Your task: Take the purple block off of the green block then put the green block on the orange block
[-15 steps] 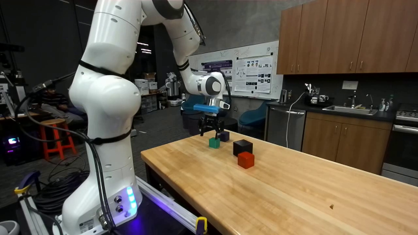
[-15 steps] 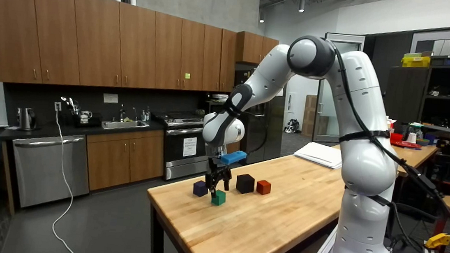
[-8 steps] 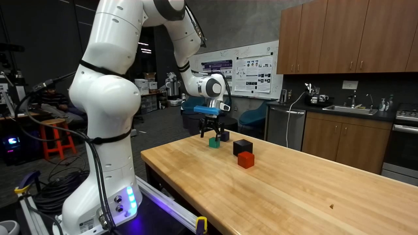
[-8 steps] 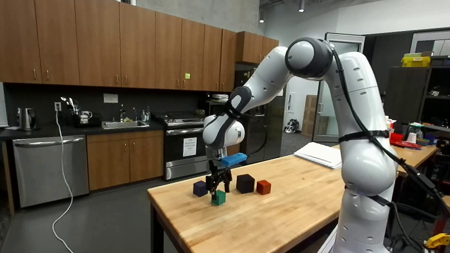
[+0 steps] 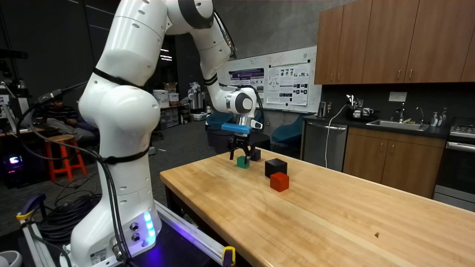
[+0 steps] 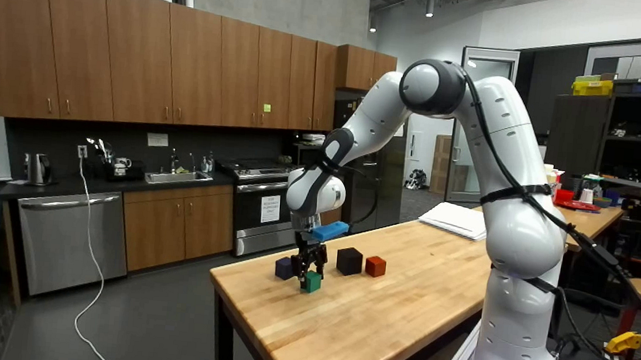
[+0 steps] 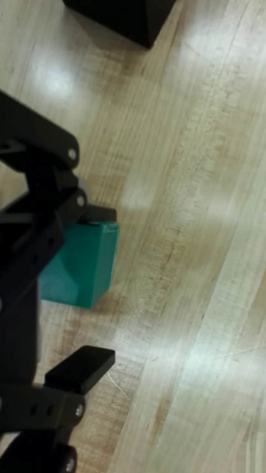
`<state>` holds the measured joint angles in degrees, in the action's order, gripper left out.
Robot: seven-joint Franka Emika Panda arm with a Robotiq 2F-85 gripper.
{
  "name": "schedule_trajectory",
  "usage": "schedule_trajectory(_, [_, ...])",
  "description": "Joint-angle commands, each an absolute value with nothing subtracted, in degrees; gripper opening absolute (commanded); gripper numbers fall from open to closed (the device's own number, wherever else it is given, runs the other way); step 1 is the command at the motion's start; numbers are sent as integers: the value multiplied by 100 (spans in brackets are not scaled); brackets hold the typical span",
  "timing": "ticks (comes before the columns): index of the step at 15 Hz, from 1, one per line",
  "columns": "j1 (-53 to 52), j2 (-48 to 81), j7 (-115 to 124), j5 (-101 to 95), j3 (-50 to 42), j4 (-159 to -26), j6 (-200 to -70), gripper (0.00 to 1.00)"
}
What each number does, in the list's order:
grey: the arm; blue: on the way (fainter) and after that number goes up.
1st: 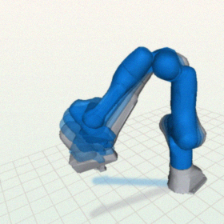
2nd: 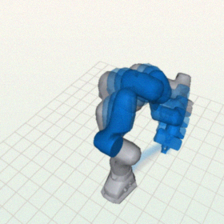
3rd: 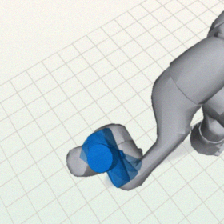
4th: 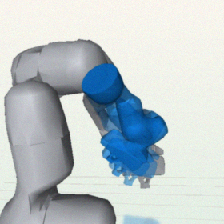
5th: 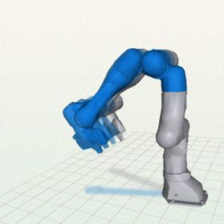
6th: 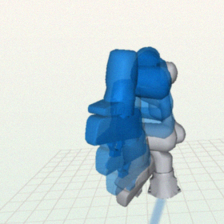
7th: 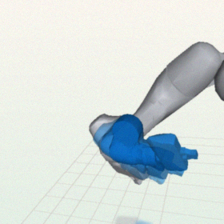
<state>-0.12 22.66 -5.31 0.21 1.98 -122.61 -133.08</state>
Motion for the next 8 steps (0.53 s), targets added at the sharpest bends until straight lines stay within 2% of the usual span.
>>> schedule_trajectory(1, [-32, 2295, -541, -52, 178, -12132, -13279, 54])
schedule_trajectory(4, [-20, 2100, -514, -46, 161, -12156, -13219, 29])
schedule_trajectory(5, [-14, 1995, -482, -61, 136, -12184, -13194, 26])
schedule_trajectory(8, [25, 1677, -409, -55, 50, -12293, -13160, 26])
